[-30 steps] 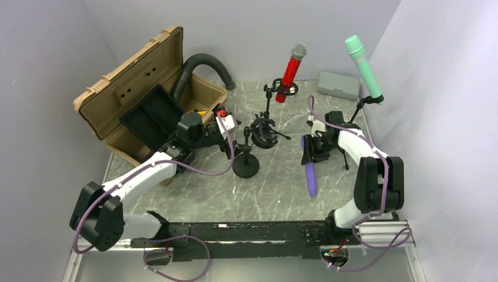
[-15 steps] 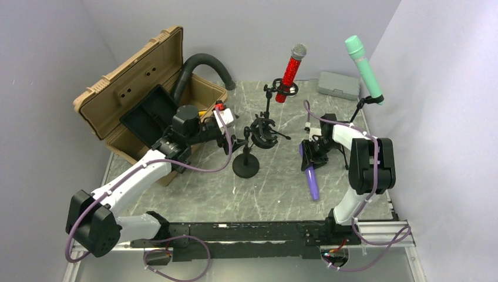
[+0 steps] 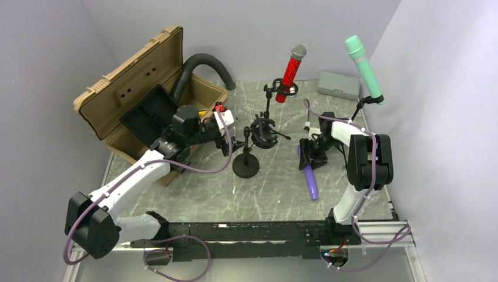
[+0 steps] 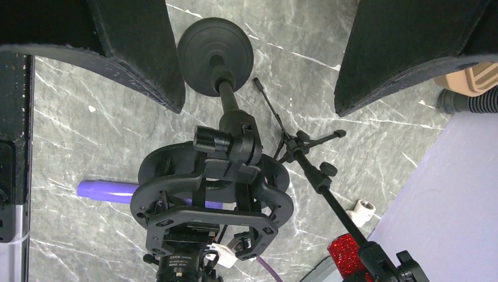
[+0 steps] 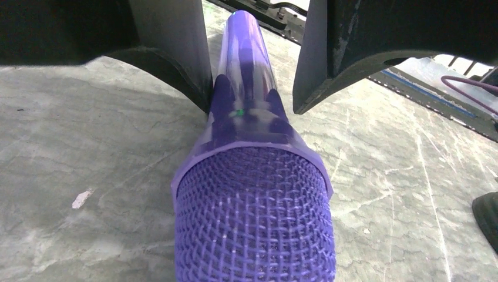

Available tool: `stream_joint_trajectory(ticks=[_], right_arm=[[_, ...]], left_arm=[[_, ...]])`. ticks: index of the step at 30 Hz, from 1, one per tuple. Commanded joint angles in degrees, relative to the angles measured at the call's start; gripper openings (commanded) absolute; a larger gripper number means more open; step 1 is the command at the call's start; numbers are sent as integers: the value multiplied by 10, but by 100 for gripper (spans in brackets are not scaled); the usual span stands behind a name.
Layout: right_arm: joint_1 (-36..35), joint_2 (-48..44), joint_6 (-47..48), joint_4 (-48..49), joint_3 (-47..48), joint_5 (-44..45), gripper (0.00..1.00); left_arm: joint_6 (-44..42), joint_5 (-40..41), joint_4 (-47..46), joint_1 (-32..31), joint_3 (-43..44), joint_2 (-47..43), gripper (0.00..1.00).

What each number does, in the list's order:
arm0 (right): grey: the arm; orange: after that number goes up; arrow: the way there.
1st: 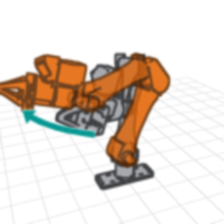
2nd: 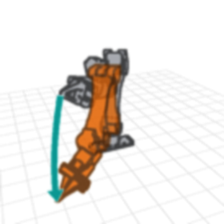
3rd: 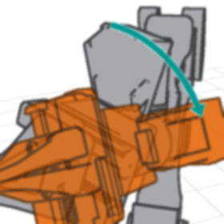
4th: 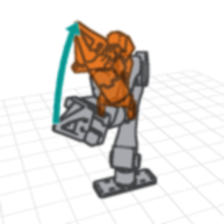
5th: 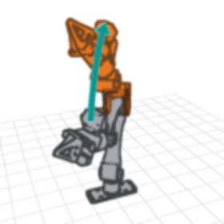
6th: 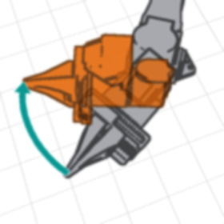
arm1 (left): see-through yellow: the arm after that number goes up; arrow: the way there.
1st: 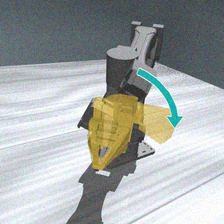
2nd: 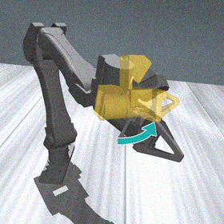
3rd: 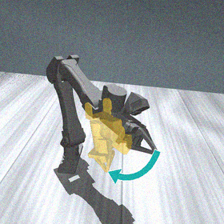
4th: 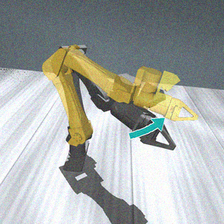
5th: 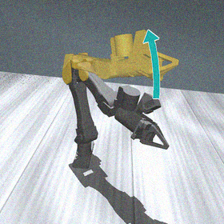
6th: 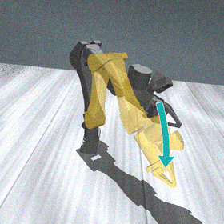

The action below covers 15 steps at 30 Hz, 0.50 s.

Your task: Remove the microphone from the stand

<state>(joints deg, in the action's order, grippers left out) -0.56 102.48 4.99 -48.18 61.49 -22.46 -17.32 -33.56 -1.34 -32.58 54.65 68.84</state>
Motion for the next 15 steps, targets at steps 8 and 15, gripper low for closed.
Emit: stream_joint_trajectory(ticks=[8,15], right_arm=[[3,-10,12,4,23,31,73],[3,-59,22,-11,45,10,85]], left_arm=[[-42,-14,-4,2,-29,-20,99],[-41,-25,-52,4,-59,-8,99]])
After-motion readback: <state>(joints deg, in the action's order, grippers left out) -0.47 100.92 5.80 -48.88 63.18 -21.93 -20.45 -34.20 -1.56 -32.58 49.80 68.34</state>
